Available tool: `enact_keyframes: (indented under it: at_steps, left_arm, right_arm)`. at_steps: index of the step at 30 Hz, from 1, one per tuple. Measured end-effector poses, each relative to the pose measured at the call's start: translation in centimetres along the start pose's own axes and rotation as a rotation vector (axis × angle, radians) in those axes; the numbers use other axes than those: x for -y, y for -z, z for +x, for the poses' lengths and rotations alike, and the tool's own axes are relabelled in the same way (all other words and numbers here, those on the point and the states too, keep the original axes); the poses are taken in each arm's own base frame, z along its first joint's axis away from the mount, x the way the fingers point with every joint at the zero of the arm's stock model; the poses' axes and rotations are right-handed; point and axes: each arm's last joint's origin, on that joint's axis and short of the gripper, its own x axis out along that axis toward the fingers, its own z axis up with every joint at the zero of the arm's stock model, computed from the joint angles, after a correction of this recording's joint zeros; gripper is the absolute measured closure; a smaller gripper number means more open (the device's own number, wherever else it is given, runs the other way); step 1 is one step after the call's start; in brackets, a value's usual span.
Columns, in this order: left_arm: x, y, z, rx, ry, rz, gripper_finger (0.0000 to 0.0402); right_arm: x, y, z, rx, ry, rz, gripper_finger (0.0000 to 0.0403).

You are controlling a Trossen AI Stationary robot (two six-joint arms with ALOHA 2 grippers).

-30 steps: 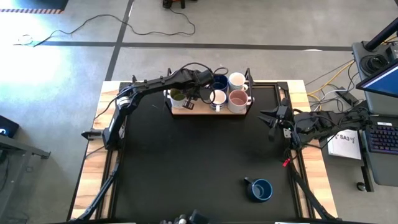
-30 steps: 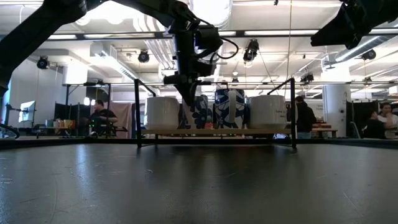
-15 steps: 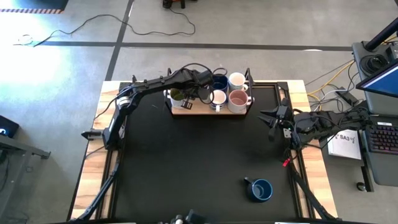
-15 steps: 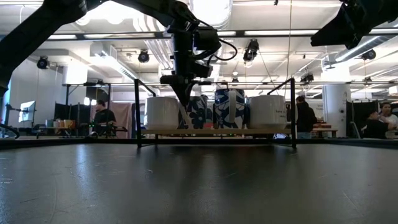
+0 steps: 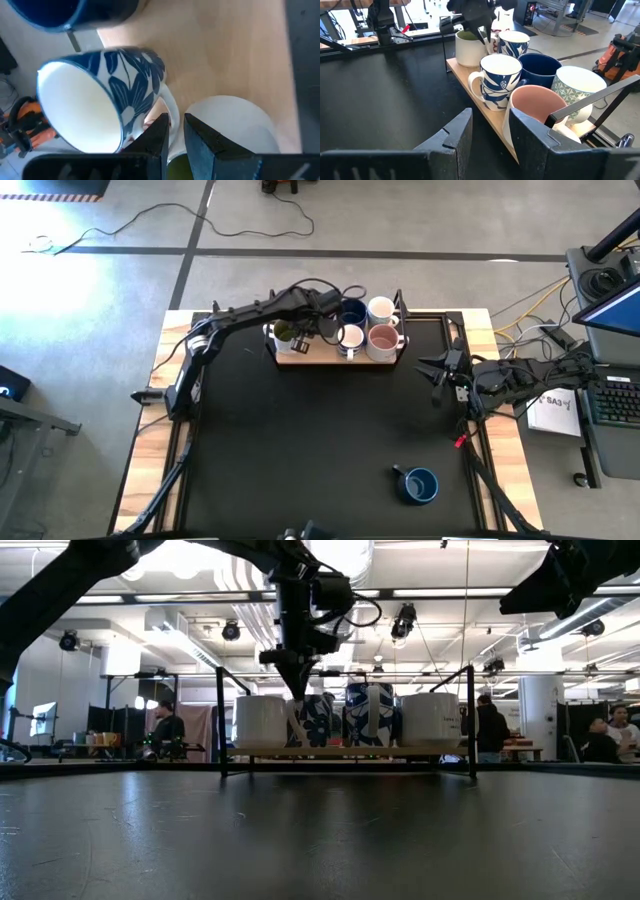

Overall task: Place coffee mugs
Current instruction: Put the black mug on the shelf aligned with the other the blue mug

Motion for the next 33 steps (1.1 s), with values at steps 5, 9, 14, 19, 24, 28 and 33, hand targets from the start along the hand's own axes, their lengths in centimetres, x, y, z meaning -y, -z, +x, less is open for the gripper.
enact_keyframes:
  at_steps: [5, 9, 14, 19, 24, 28, 33]
  left_arm:
    - [0.2, -0.4, -1.3, 0.070, 0.063, -0.029, 0.0361]
    - [1.0, -1.0, -2.1, 0.114, 0.125, -0.068, 0.0361]
    - [3.1, -2.6, -3.1, 0.139, 0.183, -0.061, 0.0361]
    - [6.3, -4.7, -4.4, 0.162, 0.219, -0.027, 0.0361]
    - [10.7, -7.3, -6.2, 0.189, 0.230, 0.059, 0.0361]
    - [15.0, -9.1, -7.6, 0.217, 0.235, 0.168, 0.0361]
    - [19.5, -10.6, -9.6, 0.264, 0.203, 0.224, 0.0361]
  right_arm:
    - [0.0, 0.0, 0.0, 0.000, 0.000, 0.000, 0.0282]
    - [0.0, 0.0, 0.0, 0.000, 0.000, 0.000, 0.0282]
    - [0.0, 0.0, 0.0, 0.000, 0.000, 0.000, 0.0282]
    - [0.0, 0.0, 0.0, 0.000, 0.000, 0.000, 0.0282]
    - [0.0, 0.0, 0.0, 0.000, 0.000, 0.000, 0.0282]
    - [0.0, 0.0, 0.0, 0.000, 0.000, 0.000, 0.0282]
    - [0.0, 0.0, 0.0, 0.000, 0.000, 0.000, 0.0282]
